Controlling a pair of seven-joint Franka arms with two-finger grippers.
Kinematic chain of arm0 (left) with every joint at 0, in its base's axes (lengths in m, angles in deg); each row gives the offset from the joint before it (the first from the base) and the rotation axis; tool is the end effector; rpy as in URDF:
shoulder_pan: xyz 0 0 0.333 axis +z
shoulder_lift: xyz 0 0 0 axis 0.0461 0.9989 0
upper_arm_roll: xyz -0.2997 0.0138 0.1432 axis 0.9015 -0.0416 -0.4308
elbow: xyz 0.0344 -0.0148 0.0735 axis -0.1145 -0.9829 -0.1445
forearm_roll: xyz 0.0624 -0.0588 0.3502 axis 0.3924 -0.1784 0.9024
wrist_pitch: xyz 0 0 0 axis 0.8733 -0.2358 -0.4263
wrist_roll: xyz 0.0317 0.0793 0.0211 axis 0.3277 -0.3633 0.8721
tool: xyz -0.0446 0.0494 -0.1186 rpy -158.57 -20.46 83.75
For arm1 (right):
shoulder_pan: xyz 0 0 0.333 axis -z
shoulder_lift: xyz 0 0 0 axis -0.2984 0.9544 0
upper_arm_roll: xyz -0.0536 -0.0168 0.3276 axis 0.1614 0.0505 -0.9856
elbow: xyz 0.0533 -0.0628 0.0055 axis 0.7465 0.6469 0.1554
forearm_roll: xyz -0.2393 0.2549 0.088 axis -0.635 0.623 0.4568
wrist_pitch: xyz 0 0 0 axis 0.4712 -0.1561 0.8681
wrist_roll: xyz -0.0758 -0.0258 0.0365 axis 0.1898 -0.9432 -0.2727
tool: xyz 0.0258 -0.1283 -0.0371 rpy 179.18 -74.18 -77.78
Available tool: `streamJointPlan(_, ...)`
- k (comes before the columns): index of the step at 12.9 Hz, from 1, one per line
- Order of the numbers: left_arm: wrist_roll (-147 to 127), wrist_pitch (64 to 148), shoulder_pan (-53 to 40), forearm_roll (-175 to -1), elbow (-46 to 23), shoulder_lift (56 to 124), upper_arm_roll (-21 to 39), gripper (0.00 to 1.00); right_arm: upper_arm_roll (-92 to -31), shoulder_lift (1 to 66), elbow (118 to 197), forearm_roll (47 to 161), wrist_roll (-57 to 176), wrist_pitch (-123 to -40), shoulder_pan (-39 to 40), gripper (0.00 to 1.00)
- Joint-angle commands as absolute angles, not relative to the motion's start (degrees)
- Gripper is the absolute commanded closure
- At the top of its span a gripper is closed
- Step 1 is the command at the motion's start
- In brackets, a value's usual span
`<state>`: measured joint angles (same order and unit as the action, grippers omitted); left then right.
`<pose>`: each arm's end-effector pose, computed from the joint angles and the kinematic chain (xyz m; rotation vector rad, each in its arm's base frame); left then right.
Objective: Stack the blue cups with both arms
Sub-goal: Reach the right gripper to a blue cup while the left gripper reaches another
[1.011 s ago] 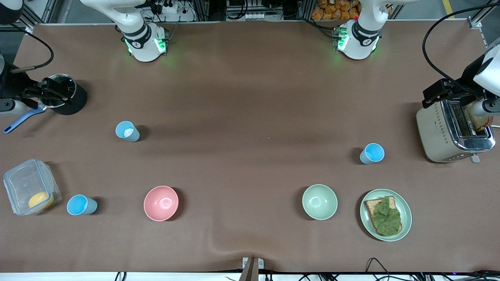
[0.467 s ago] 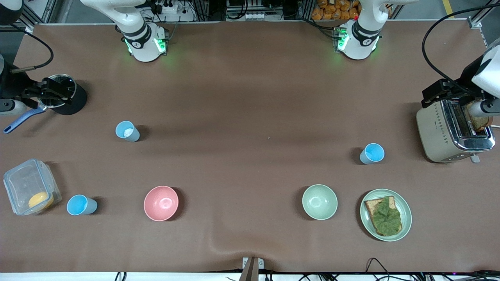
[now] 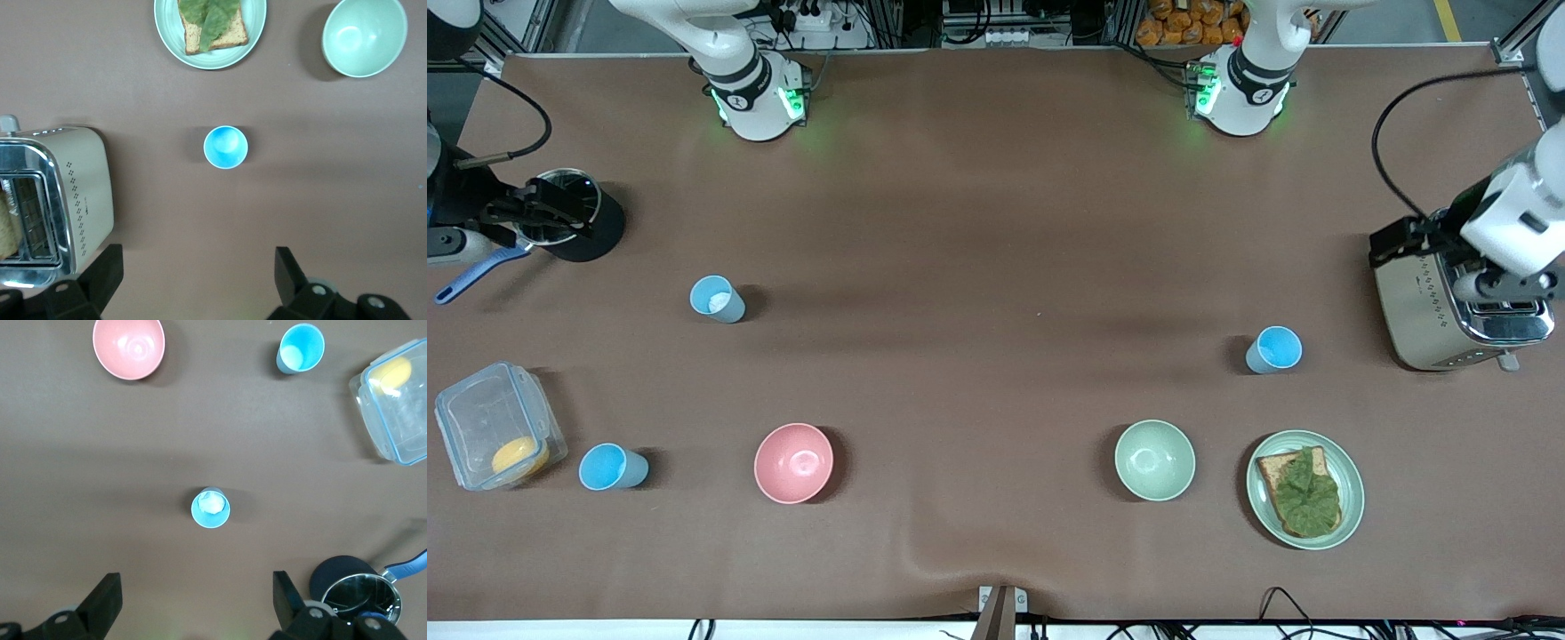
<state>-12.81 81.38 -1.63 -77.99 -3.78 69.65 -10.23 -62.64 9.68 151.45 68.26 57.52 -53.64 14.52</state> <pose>0.5467 -0.0295 0.5509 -3.1179 -0.0025 0.1239 0.5112 -0.0092 0.5868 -3.1105 -0.1601 0.1483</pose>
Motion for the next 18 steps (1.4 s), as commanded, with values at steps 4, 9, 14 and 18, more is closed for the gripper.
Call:
streamJointPlan(4,-13.6,93.5,-1.8,-78.5,-15.1,69.0,-9.8,0.00,-62.9,9.1,161.8,67.3,57.6,-61.6,15.0,0.00)
streamJointPlan(9,-13.6,106.2,-1.3,-78.5,-19.9,77.3,-9.4,0.00,-62.8,8.9,171.9,67.2,57.9,-71.4,15.3,0.00)
streamJointPlan(14,-13.6,114.7,-1.1,-78.5,-19.9,86.1,-9.4,0.00,-62.7,9.1,183.5,66.3,57.7,-84.0,16.9,0.00)
streamJointPlan(18,-13.6,114.7,-1.0,-78.6,-20.0,88.8,-9.4,0.03,-62.7,10.2,188.5,65.3,57.6,-90.7,18.2,0.00)
